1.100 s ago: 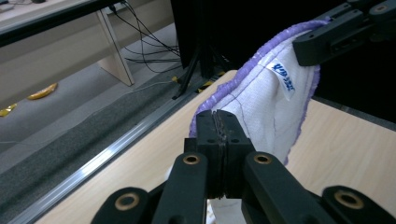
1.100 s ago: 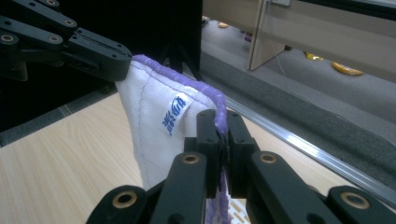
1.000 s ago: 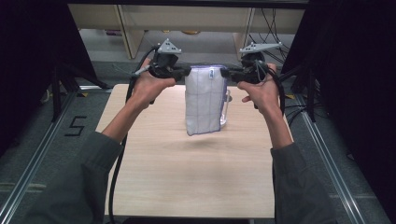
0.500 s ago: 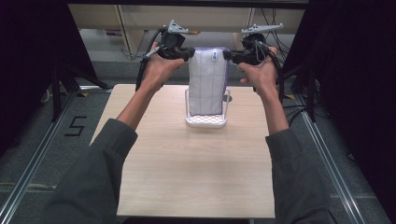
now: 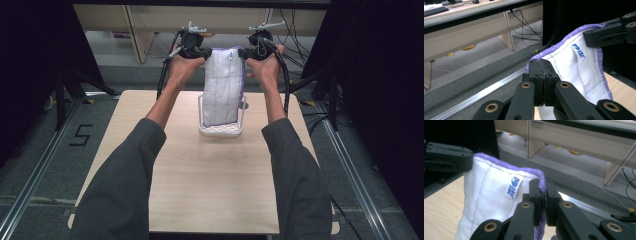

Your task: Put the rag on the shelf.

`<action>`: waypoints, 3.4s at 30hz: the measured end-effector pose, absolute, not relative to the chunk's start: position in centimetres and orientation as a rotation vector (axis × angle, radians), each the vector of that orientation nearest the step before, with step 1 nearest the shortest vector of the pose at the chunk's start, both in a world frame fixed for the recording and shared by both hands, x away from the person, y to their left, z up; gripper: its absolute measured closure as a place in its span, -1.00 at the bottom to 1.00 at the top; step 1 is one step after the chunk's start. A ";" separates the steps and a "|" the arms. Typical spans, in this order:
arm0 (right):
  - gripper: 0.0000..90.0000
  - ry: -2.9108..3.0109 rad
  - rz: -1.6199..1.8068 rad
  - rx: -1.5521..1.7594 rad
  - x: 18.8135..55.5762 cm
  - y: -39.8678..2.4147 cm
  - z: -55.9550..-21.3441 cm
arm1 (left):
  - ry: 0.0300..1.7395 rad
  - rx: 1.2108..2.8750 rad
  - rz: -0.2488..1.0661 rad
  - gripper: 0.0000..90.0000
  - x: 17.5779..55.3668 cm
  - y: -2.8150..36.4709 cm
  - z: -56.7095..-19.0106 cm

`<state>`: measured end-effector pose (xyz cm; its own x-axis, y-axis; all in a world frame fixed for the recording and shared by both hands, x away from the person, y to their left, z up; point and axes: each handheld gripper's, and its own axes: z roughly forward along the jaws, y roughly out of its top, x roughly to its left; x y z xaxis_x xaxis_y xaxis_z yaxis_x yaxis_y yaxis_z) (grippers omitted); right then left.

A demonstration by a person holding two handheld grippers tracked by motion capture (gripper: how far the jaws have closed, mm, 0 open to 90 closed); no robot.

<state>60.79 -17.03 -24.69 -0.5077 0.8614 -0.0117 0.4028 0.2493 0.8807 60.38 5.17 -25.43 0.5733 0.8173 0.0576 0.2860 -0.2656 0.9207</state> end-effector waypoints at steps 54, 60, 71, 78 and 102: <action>0.19 2.128 1.062 1.304 60.8 -18.3 -30.5 | 1.011 1.963 0.478 0.05 57.4 10.0 -31.3; -0.04 2.181 1.095 1.255 58.9 -18.9 -30.2 | 0.994 1.971 0.446 -0.11 55.4 10.9 -31.8; -0.15 2.205 1.176 1.207 54.6 -20.5 -31.0 | 0.948 1.959 0.401 -0.23 51.5 12.5 -33.0; -0.19 2.214 1.217 1.184 52.2 -20.5 -31.3 | 0.917 1.955 0.386 -0.27 48.8 13.5 -34.3; -0.23 2.244 1.265 1.105 46.6 -20.7 -34.1 | 0.875 1.920 0.313 -0.35 42.9 15.1 -39.2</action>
